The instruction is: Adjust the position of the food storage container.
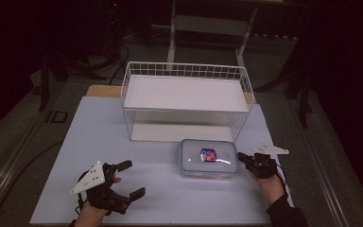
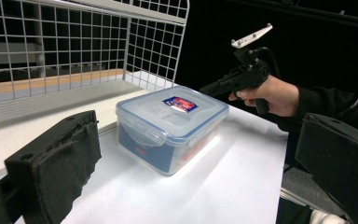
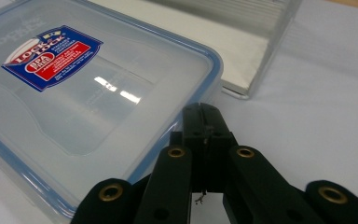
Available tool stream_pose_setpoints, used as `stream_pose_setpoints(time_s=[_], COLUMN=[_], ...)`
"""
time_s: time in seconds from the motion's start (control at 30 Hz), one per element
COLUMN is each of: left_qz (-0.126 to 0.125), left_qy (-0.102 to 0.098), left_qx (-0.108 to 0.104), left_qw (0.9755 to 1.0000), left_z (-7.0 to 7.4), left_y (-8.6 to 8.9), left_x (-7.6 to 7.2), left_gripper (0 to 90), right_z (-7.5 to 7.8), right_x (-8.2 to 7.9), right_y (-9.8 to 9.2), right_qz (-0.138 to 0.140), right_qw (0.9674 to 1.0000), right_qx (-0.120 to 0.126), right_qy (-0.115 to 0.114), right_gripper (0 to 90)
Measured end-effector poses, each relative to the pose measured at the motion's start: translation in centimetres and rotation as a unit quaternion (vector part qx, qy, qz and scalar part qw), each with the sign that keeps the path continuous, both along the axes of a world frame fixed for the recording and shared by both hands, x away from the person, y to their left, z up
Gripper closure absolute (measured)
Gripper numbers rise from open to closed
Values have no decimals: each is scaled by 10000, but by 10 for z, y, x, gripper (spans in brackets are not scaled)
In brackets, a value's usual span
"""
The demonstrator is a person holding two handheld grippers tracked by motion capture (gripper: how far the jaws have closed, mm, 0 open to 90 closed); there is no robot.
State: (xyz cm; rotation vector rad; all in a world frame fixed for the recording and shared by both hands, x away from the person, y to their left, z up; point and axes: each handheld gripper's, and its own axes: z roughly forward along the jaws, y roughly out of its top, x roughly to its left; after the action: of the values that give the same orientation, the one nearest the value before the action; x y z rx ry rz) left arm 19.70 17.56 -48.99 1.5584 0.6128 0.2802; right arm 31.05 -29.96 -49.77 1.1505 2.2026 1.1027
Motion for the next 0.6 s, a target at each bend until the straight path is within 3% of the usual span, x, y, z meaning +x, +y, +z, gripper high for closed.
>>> stream_pose_setpoints(time_s=[0.6], left_qz=[-69], left_qy=[39], left_qx=[56], left_qw=[10000], left_z=[-1], left_y=[-3], left_x=[0], left_gripper=[0], right_z=[-1], right_x=[8], right_y=[40], right_qz=[443], right_qw=[9990], right_qx=[56], right_qy=[27], right_gripper=[900])
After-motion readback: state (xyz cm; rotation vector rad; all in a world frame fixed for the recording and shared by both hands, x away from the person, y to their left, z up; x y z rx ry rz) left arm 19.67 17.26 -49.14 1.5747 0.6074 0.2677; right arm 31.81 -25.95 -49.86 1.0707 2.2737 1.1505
